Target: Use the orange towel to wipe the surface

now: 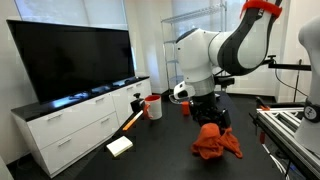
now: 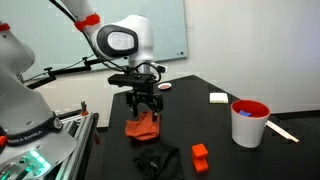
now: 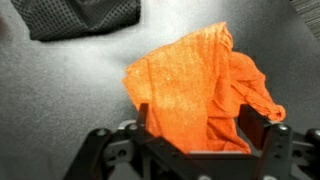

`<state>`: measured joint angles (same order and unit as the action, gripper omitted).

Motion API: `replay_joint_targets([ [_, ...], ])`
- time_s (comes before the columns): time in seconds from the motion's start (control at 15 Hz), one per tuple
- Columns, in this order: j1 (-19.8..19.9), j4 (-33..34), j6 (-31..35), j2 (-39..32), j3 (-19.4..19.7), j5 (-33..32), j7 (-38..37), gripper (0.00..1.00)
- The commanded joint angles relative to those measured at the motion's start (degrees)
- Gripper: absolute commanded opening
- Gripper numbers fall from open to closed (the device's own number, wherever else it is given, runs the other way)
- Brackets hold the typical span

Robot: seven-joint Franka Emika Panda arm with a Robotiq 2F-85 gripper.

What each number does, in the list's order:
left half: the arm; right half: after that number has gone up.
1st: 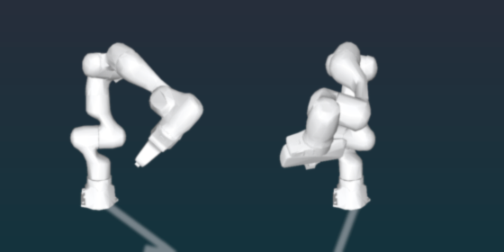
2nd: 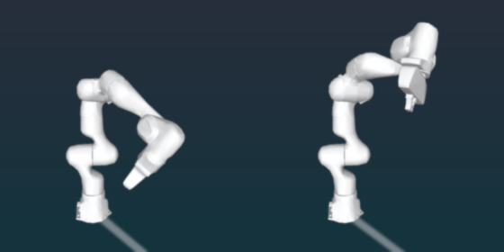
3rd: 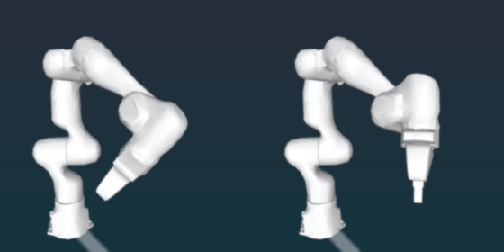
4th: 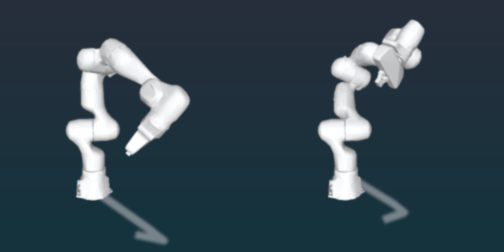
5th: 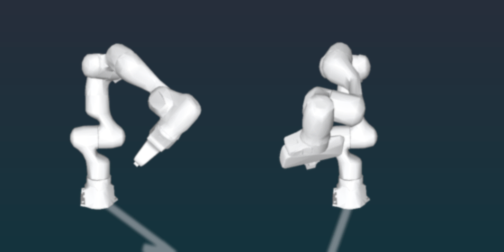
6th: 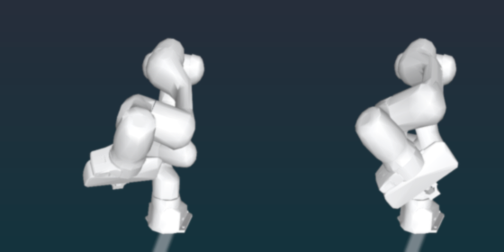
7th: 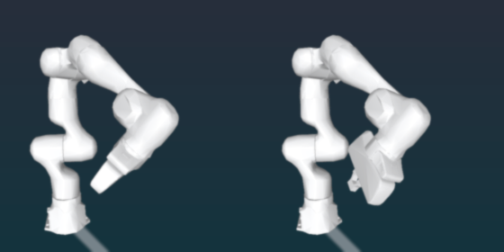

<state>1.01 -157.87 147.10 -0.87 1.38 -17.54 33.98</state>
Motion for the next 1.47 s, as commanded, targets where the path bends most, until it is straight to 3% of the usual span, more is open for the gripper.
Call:
replay_joint_targets([
  [0.0,0.3,0.2,1.2,-0.9,0.0,-1.6,-0.2,0.6],
  [0.53,1.2,0.8,6.9,-3.8,1.4,-7.3,-0.8,0.01],
  [1.07,4.9,8.6,7.3,-4.3,3.0,-0.7,0.8,0.02],
  [1.4,5.0,11.4,6.5,-7.0,3.9,-3.5,-2.7,0.02],
])
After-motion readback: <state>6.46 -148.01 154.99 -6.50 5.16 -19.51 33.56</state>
